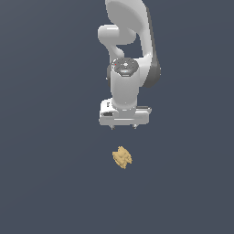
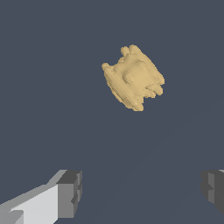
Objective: Pick up the object and move it to a goal position.
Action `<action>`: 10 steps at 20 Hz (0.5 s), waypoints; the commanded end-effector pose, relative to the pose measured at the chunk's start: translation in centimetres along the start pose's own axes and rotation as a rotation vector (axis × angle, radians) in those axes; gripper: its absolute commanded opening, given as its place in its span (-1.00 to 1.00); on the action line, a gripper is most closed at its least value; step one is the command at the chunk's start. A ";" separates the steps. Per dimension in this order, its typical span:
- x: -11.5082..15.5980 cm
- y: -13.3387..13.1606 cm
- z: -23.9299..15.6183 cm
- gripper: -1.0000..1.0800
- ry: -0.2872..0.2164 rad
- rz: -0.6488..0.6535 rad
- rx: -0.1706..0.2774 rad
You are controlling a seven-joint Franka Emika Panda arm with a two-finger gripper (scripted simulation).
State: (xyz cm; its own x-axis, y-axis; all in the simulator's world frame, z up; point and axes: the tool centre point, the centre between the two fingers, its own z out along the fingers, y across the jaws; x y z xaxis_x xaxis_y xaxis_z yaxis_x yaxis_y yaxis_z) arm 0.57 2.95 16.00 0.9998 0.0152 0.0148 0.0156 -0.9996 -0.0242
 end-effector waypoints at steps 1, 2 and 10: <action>0.0 0.0 0.0 0.92 0.000 0.000 0.000; 0.0 0.0 0.0 0.92 0.000 -0.001 -0.001; -0.2 0.0 0.2 0.92 -0.006 -0.033 -0.030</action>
State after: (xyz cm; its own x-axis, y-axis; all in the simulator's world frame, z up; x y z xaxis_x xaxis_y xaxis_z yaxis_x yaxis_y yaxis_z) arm 0.39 3.00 15.80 0.9989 0.0451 0.0096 0.0451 -0.9990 0.0012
